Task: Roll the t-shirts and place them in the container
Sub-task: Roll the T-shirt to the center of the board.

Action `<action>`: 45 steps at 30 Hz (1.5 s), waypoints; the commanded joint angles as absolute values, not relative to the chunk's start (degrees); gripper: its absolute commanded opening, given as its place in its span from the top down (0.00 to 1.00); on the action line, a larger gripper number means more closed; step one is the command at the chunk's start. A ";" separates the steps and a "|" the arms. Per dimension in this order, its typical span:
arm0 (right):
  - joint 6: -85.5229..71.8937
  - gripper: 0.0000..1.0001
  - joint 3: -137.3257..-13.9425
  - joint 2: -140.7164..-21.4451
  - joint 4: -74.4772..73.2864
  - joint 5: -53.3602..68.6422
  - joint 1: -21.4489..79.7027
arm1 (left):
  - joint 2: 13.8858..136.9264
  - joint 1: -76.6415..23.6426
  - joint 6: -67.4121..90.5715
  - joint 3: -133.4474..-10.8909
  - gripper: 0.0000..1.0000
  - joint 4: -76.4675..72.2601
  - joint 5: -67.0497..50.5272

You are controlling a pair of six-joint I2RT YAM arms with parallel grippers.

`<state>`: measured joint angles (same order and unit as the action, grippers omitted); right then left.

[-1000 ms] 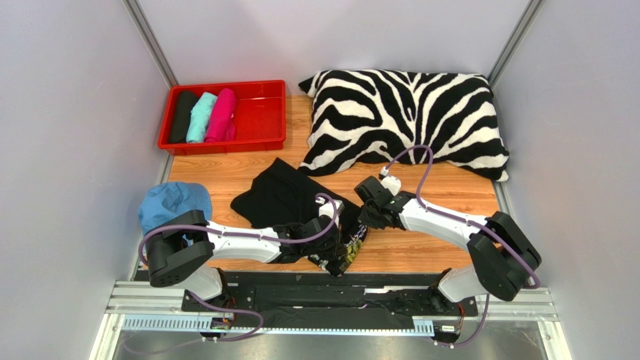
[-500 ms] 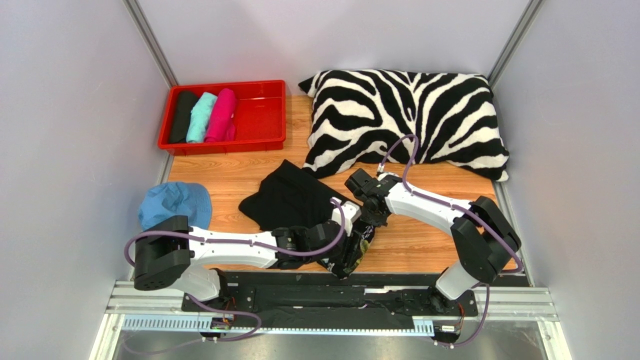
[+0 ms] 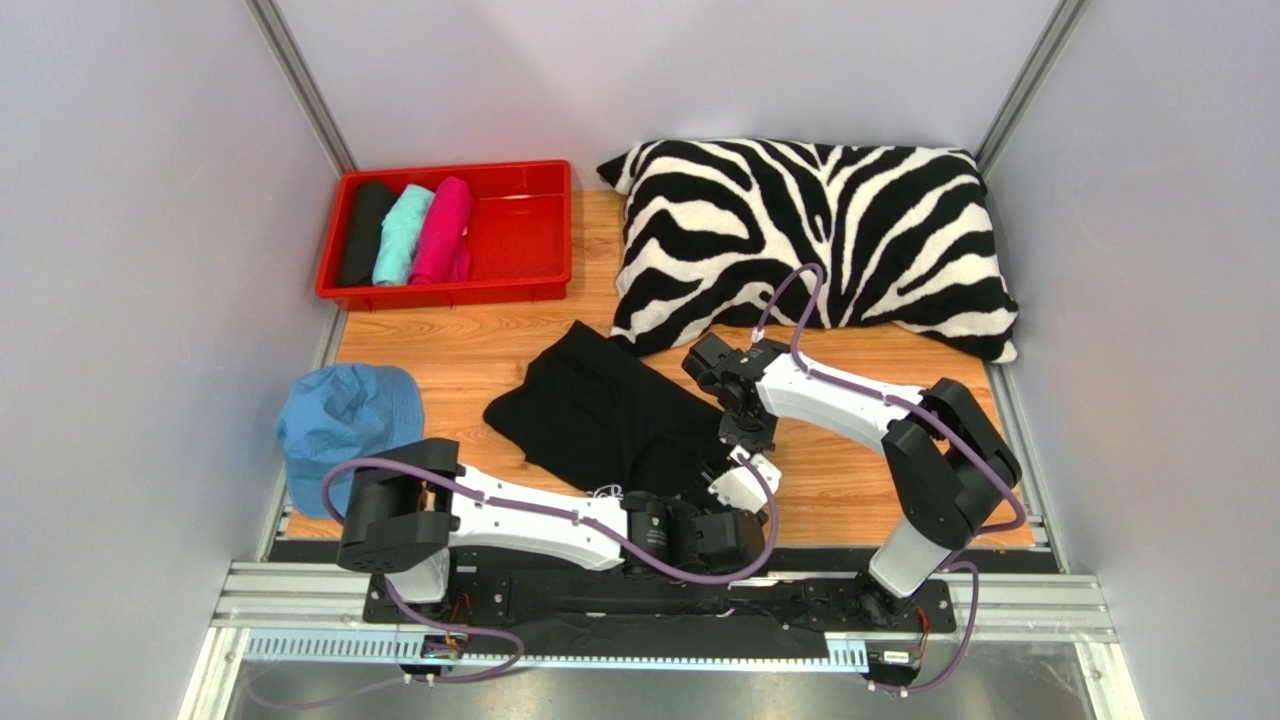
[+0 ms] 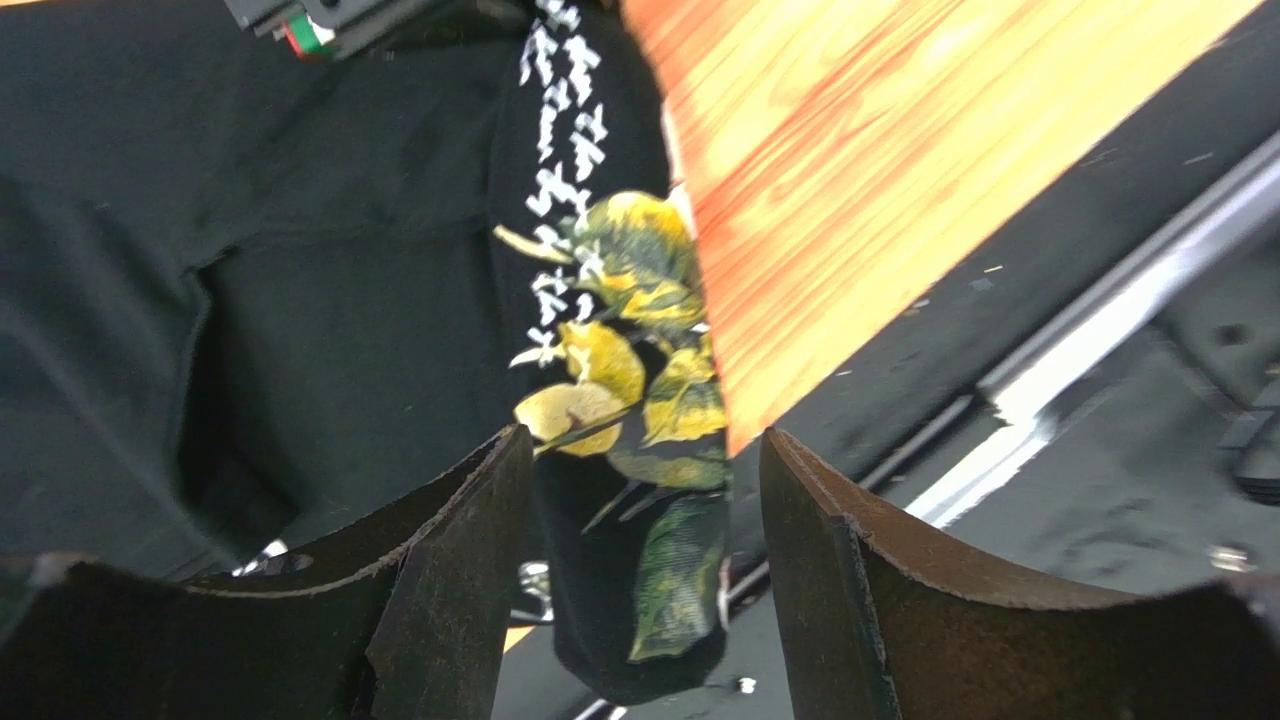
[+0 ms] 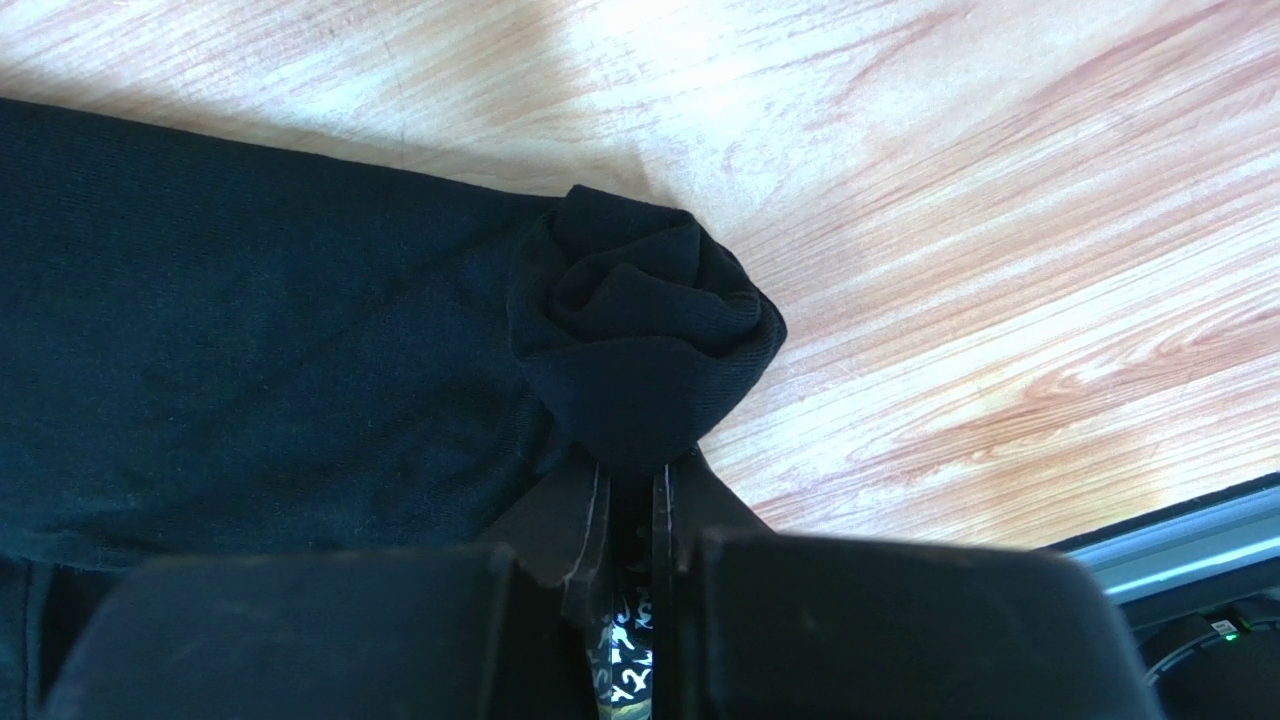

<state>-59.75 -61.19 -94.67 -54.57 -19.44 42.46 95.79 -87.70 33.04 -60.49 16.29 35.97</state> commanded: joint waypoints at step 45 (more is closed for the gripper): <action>-59.68 0.12 -42.29 -66.10 -31.65 -18.02 42.36 | 87.46 -75.94 45.33 -36.22 0.99 -12.99 8.80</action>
